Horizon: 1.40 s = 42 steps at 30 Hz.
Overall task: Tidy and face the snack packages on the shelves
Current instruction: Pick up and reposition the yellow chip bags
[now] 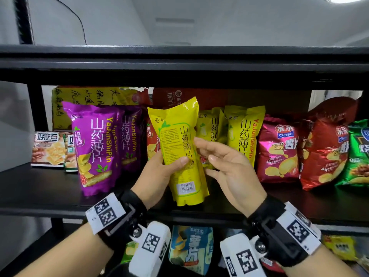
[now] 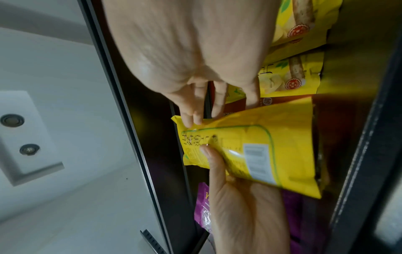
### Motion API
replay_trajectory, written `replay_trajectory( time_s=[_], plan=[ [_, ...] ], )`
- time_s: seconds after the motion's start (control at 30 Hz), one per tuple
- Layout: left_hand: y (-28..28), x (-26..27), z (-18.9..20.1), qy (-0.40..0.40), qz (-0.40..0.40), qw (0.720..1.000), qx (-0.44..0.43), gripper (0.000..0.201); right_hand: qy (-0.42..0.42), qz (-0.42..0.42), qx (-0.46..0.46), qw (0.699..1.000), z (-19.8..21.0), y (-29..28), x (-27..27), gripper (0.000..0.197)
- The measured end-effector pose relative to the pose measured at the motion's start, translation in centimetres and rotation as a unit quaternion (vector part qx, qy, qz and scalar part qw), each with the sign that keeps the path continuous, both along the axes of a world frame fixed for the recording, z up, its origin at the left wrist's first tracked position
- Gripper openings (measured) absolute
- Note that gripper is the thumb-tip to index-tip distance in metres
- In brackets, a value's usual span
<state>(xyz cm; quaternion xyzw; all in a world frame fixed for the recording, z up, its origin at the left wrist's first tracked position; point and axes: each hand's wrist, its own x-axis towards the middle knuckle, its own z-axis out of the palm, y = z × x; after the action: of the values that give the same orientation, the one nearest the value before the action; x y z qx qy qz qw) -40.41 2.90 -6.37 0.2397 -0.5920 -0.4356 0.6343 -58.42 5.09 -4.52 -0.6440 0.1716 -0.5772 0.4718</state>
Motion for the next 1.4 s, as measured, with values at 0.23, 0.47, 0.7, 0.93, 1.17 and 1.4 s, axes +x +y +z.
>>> replay_trajectory(
  time_s=[0.23, 0.47, 0.7, 0.93, 1.17, 1.4],
  plan=[
    [0.5, 1.4, 0.2, 0.061, -0.043, 0.996, 0.055, 0.054, 0.092, -0.054, 0.069, 0.992, -0.3, -0.4, 1.2, 0.033],
    [1.6, 2.2, 0.8, -0.058, -0.005, 0.996, 0.062, 0.041, 0.140, -0.012, 0.121, 0.983, 0.1, -1.0, 2.0, 0.034],
    [1.0, 3.2, 1.3, -0.105, 0.126, 0.986, 0.029, 0.045, 0.202, -0.127, 0.082, 0.968, 1.0, -1.8, 4.3, 0.033],
    [-0.9, 4.0, 1.7, -0.229, 0.139, 0.963, 0.015, 0.061, 0.371, -0.159, 0.043, 0.914, 2.2, -2.4, 5.0, 0.048],
    [-2.9, 4.8, 3.7, -0.291, 0.229, 0.928, 0.035, 0.063, 0.312, -0.247, 0.109, 0.911, 3.8, -7.3, 3.0, 0.056],
    [-4.2, 4.0, 4.4, -0.381, 0.260, 0.887, -0.003, 0.072, 0.297, -0.414, 0.176, 0.842, 4.5, -12.0, 1.8, 0.019]
  ],
)
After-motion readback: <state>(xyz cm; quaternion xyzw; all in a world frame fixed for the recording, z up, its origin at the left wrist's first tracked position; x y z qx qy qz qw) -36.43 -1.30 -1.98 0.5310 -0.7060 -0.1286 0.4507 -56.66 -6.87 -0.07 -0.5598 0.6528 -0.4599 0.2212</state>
